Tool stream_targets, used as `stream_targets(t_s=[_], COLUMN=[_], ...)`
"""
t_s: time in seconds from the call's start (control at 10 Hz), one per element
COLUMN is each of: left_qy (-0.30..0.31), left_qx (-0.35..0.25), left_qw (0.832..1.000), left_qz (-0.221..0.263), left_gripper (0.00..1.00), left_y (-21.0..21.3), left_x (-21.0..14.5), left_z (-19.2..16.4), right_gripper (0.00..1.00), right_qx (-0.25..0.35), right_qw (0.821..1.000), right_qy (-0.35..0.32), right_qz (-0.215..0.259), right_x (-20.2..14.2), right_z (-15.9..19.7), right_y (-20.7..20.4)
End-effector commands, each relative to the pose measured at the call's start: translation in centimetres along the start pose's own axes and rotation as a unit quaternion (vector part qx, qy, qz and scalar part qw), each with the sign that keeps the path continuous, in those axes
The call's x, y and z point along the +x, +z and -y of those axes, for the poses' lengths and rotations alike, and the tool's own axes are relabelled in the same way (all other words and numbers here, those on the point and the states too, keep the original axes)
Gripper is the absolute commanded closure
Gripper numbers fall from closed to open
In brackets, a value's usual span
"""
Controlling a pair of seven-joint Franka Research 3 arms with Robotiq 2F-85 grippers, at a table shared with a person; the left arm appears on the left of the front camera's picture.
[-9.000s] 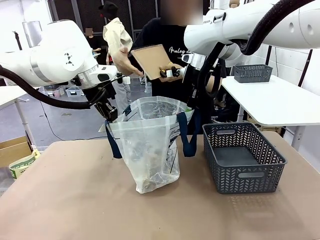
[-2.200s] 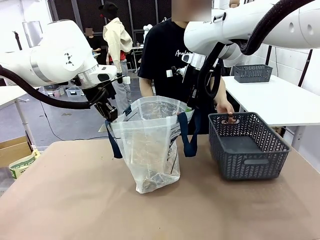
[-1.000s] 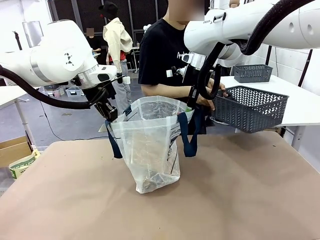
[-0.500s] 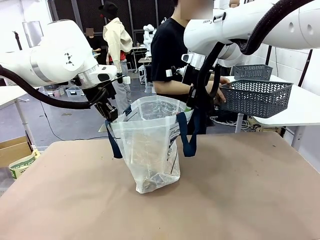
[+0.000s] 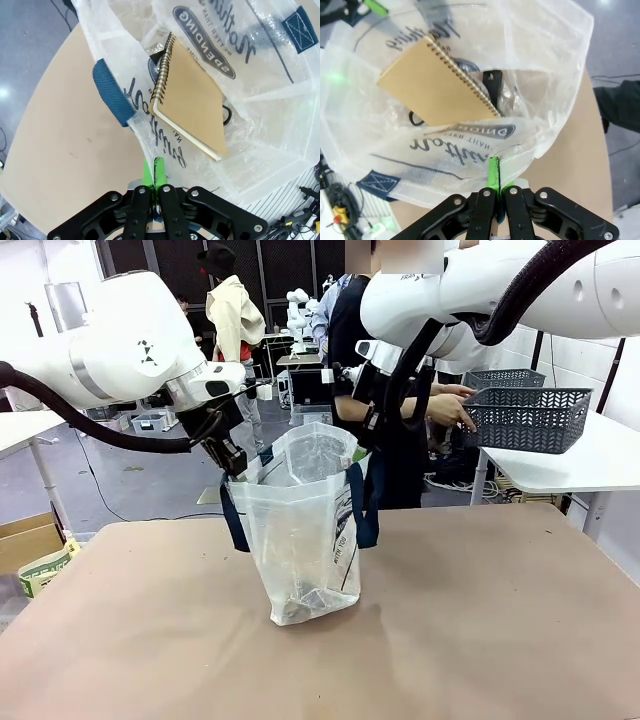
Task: Transfer purchased items from the store into the shopping bag.
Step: Move the Reusable shopping bag to the right side of the table.
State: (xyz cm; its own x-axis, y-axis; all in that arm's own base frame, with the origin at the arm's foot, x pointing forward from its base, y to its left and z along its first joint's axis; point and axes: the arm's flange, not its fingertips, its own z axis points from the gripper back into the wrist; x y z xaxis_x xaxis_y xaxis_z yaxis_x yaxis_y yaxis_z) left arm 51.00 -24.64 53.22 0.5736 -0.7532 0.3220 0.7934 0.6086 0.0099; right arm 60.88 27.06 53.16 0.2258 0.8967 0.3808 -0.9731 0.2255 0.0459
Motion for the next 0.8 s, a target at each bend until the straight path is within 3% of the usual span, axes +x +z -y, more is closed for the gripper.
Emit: stream_targets(t_s=[0.0,0.7], left_qy=[-0.022,-0.039], left_qx=[0.001,-0.017], left_qw=[1.000,0.997], left_qz=[0.017,0.063], left_gripper=[1.00,1.00], left_y=[-0.4,-1.0], left_x=[0.9,3.5], left_z=[-0.4,1.2], right_gripper=[1.00,1.00], right_qx=[-0.007,0.002], right_qw=[0.999,0.991], right_qy=[-0.026,-0.097], right_qz=[0.040,0.092], right_x=[1.0,3.0], right_z=[0.4,1.2], right_y=[-0.2,-1.0])
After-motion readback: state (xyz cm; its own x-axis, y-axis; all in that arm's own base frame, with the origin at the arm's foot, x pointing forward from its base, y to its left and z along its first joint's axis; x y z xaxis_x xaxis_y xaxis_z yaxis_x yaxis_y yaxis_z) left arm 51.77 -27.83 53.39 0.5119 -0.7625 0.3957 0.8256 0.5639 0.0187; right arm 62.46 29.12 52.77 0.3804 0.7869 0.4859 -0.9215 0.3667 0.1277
